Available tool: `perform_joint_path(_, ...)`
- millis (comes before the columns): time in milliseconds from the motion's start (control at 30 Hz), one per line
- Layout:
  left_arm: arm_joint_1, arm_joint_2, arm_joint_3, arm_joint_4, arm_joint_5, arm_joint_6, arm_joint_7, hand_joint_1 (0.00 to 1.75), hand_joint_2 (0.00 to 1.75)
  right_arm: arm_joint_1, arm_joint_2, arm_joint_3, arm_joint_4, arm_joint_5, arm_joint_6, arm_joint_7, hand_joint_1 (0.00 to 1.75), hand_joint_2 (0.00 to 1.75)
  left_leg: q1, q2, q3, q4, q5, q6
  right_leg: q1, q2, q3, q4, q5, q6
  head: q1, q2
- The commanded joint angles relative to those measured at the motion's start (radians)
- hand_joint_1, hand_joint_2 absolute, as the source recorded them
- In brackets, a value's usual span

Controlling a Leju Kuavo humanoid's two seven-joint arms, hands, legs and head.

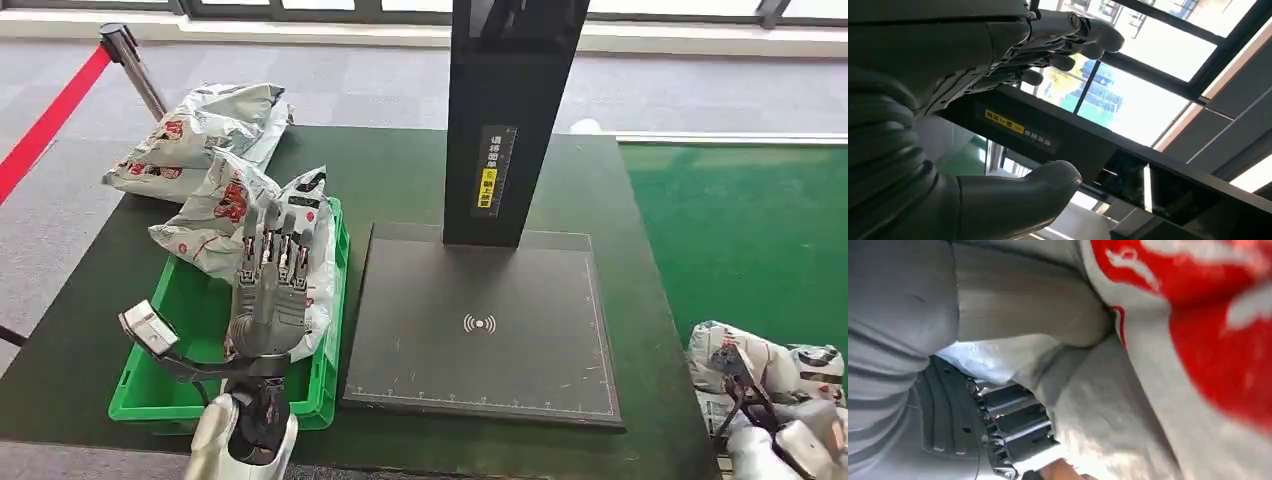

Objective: Moved the parcel from conveyor to table for the left to box.

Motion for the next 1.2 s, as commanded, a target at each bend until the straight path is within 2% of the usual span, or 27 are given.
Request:
perform_joint_path(33, -0.006, 0.01, 0.003, 0.01, -0.003, 0.007, 0.001, 0.0, 1.75, -0.027, 0.072, -0.062, -0.054, -0.021, -0.024, -0.029, 1.75, 1.75, 0.0, 0.004, 0.001, -0.001, 0.0, 0.0, 0.001, 0.002, -0.001, 0.0, 0.001, -0.001, 0.0, 0.0)
perform_joint_path(100, 0.004, 0.006, 0.011, -0.001, -0.007, 0.015, -0.005, 0.0, 1.75, -0.027, 0.109, -0.059, -0.124, -0.132, -0.161, -0.201, 1.75, 1.75, 0.0, 0.003, 0.001, -0.001, 0.0, 0.0, 0.0, 0.001, 0.0, 0.0, 0.0, -0.001, 0.0, 0.0)
perform_joint_path(133, 0.012, 0.007, 0.014, -0.011, -0.01, 0.018, -0.013, 0.0, 1.75, -0.013, 0.146, -0.025, -0.221, -0.231, -0.244, -0.339, 1.75, 1.75, 0.0, 0.003, 0.001, -0.001, 0.0, -0.001, 0.001, 0.001, 0.0, -0.001, 0.0, -0.002, 0.0, 0.0)
perform_joint_path(167, 0.014, 0.008, 0.015, -0.014, -0.01, 0.018, -0.015, 0.0, 1.75, -0.006, 0.172, -0.007, -0.285, -0.281, -0.269, -0.383, 1.75, 1.75, 0.0, 0.005, 0.001, -0.001, -0.001, -0.001, 0.001, 0.002, -0.001, 0.0, 0.001, -0.002, 0.0, 0.0)
perform_joint_path(200, 0.012, 0.008, 0.013, -0.011, -0.009, 0.017, -0.015, 0.0, 1.75, 0.038, 0.219, 0.033, -0.449, -0.376, -0.311, -0.454, 1.75, 1.75, 0.0, 0.007, 0.0, 0.0, -0.001, -0.001, 0.0, 0.005, -0.002, 0.001, 0.001, -0.002, 0.0, 0.0)
perform_joint_path(267, 0.008, 0.008, 0.01, -0.005, -0.011, 0.019, -0.017, 0.0, 1.75, 0.07, 0.241, 0.067, -0.553, -0.403, -0.29, -0.432, 1.75, 1.75, 0.0, 0.006, -0.001, 0.0, -0.001, -0.001, 0.0, 0.004, -0.003, 0.002, 0.001, -0.002, 0.0, 0.0)
perform_joint_path(300, 0.0, 0.008, 0.004, 0.006, -0.012, 0.017, -0.015, 0.0, 1.75, 0.094, 0.263, 0.078, -0.633, -0.466, -0.343, -0.468, 1.75, 1.75, 0.0, 0.007, 0.0, -0.001, -0.001, -0.001, 0.001, 0.004, -0.003, 0.001, 0.0, -0.002, 0.0, 0.0)
perform_joint_path(467, -0.037, 0.009, -0.019, 0.059, -0.032, 0.014, -0.03, 0.0, 1.75, 0.152, 0.325, 0.163, -0.924, -0.673, -0.397, -0.609, 1.75, 1.75, 0.0, -0.001, -0.002, 0.0, 0.0, -0.001, 0.0, -0.003, -0.003, 0.002, -0.001, -0.001, 0.0, 0.0)
perform_joint_path(500, -0.045, 0.01, -0.025, 0.069, -0.038, 0.009, -0.037, 0.0, 1.75, 0.157, 0.334, 0.187, -0.972, -0.708, -0.4, -0.639, 1.75, 1.75, 0.0, 0.001, -0.001, 0.0, 0.0, -0.001, 0.0, -0.002, -0.003, 0.002, -0.001, -0.002, 0.0, 0.0)
perform_joint_path(767, -0.053, 0.011, -0.035, 0.084, -0.047, 0.005, -0.045, 0.0, 1.75, 0.169, 0.352, 0.228, -1.03, -0.769, -0.4, -0.679, 1.75, 1.75, 0.0, 0.001, -0.001, -0.001, 0.001, -0.001, 0.001, -0.003, -0.002, 0.001, 0.0, -0.001, 0.0, 0.0)
perform_joint_path(833, -0.062, 0.012, -0.034, 0.102, -0.047, 0.002, -0.048, 0.0, 1.75, 0.179, 0.338, 0.295, -1.025, -0.878, -0.316, -0.708, 1.75, 1.75, 0.001, 0.001, 0.0, -0.001, 0.001, 0.0, 0.001, -0.003, -0.001, 0.0, 0.0, -0.002, 0.0, 0.0)
perform_joint_path(900, -0.076, 0.011, -0.033, 0.121, -0.046, -0.003, -0.057, 0.0, 1.75, 0.177, 0.321, 0.412, -0.975, -0.864, -0.165, -0.676, 1.75, 1.75, 0.0, 0.002, 0.0, -0.001, 0.001, 0.0, 0.0, 0.0, -0.002, 0.0, 0.0, -0.001, 0.0, 0.0)
perform_joint_path(933, -0.085, 0.018, -0.038, 0.13, -0.05, -0.002, -0.064, 0.0, 1.75, 0.168, 0.319, 0.471, -0.933, -0.815, -0.125, -0.655, 1.75, 1.75, 0.001, 0.004, 0.0, -0.001, 0.0, 0.0, 0.001, 0.0, -0.001, 0.0, 0.0, -0.002, 0.0, 0.0)
perform_joint_path(1100, -0.12, 0.021, -0.052, 0.161, -0.051, -0.013, -0.071, 0.0, 1.75, 0.174, 0.347, 0.731, -0.773, -0.712, -0.005, -0.582, 1.75, 1.75, 0.002, 0.011, 0.002, -0.003, 0.001, -0.001, 0.002, 0.008, -0.002, -0.001, 0.003, -0.003, 0.0, 0.0)
perform_joint_path(1200, -0.13, 0.021, -0.057, 0.172, -0.054, -0.009, -0.067, 0.0, 1.75, 0.21, 0.335, 0.775, -0.765, -0.722, 0.024, -0.558, 1.75, 1.75, 0.002, 0.003, 0.001, -0.002, 0.002, -0.002, 0.003, 0.001, 0.0, -0.001, 0.001, -0.002, 0.0, 0.0)
